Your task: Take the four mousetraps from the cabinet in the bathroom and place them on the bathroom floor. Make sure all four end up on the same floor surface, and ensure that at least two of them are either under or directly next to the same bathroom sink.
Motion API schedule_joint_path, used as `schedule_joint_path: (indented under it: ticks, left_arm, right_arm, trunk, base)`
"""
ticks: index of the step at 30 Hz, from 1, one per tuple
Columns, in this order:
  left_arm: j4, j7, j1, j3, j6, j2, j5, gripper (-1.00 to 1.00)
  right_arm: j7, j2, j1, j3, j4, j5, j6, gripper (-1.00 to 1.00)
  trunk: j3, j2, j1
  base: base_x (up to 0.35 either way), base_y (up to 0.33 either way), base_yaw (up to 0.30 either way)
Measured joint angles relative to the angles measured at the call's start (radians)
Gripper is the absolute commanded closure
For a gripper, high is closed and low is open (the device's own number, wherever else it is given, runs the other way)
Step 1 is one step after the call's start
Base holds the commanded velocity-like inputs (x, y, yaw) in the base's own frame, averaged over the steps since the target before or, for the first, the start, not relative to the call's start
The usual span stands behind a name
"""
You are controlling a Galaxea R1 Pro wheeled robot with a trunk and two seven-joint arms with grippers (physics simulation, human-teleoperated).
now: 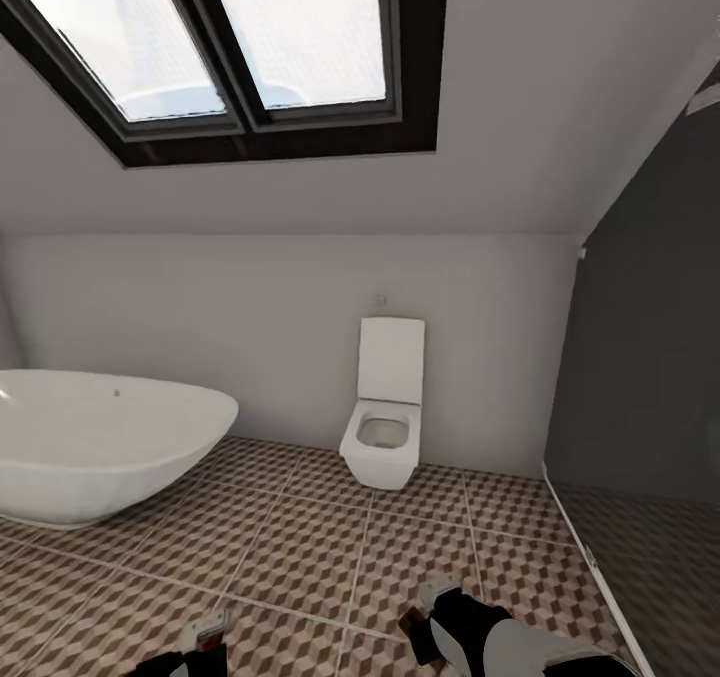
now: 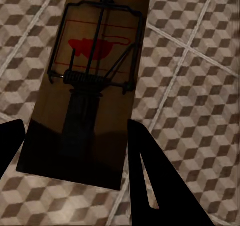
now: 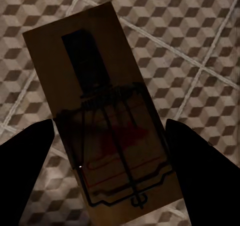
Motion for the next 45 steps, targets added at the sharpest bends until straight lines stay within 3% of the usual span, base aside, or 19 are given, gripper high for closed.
schedule_joint_path:
  ticks: [23, 45]
  left_arm:
    - [-0.001, -0.002, 0.0, -0.002, -0.001, 0.004, -0.001, 1.0]
    - [-0.001, -0.009, 0.0, -0.005, -0.003, 0.033, -0.01, 1.0]
  right_arm:
    - [0.0, 0.0, 0.0, -0.001, 0.0, -0.004, -0.001, 1.0]
    - [-0.001, 0.0, 0.0, -0.002, 0.0, -0.004, -0.005, 1.0]
  trunk:
    - [0.018, 0.0, 0.0]
    - [0.02, 0.0, 0.0]
  base:
    - [0.324, 0.07, -0.254]
    - [0.324, 0.079, -0.021]
